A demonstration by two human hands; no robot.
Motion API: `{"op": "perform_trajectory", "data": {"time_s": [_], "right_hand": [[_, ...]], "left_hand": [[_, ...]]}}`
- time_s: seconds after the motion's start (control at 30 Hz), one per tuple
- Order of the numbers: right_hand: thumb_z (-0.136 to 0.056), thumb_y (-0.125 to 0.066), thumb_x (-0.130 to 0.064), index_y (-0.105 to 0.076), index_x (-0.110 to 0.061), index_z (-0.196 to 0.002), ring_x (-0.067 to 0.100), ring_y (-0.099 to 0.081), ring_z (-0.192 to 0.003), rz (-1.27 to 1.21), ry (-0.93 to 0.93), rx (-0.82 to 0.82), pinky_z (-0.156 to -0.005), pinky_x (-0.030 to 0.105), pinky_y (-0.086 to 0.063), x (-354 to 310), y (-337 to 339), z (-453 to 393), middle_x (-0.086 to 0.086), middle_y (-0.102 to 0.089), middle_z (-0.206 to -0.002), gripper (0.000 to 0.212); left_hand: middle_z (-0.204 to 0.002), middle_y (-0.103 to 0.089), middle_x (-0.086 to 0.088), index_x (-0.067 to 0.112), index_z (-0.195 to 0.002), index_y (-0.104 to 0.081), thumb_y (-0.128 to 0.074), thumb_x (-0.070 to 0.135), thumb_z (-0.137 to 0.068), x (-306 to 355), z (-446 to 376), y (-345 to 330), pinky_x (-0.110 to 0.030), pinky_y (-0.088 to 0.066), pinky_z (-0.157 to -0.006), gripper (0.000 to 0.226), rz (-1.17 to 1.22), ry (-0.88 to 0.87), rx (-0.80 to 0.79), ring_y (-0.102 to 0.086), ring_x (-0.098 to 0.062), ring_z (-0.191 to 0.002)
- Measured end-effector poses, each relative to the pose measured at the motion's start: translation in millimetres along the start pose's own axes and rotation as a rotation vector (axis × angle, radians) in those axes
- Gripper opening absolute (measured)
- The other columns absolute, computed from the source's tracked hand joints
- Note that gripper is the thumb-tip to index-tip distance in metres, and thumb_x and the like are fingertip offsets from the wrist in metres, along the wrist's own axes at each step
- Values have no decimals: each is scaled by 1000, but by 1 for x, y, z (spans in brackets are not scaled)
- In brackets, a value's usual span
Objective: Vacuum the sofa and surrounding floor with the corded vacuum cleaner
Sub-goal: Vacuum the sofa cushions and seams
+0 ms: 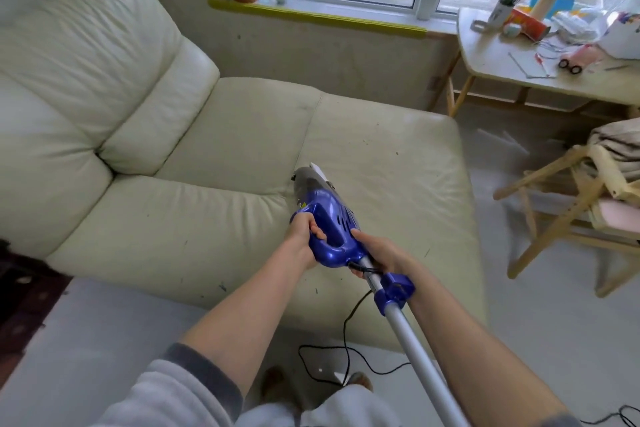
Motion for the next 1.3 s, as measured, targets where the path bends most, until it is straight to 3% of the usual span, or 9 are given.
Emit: {"op": "perform_trajectory", "data": {"time_s": [0.47,0.77,1.03,1.3], "right_hand": [[-98,-53,-36,-53,-3,-111,16,-59,-42,137,-12,-79,-38,22,-49,-10,-50,-10,8,-64,-62,35],[-99,-51,-37,-53,-3,-110,14,-57,-39,125,-3,-71,-38,20,-48,-8,-37,-2,7,-62,-57,35],[-98,-53,-36,-54,-4,-101,15,-58,-40,67,12,-12,-38,22,-48,2,7,11,7,-63,-56,32],[-97,-55,-36,-54,-2,-113,16,-60,-43,-70,27,74,-38,22,-48,29,90,31,9,-64,-64,37]], "left_hand": [[-36,-30,5,14,-59,-32,-34,2,-79,24,2,45,-10,-29,-33,23,107,-40,71,-28,-7,-27],[-39,-35,4,12,-62,-40,-37,2,-79,15,7,35,-13,-33,-35,20,65,-34,71,-31,-7,-29],[-40,-33,3,14,-59,-34,-35,2,-77,-9,10,-1,-13,-32,-37,21,-2,-24,36,-30,-8,-29],[-40,-35,4,15,-58,-35,-37,3,-77,-62,15,-69,-16,-33,-38,22,-150,30,-33,-31,-8,-30]]}}
Point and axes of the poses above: each hand's wrist, its own z-axis away from the middle knuckle, its own y-axis out of the back of the hand, x = y × z, the point moved 7 cm from there along -z, towards the middle knuckle
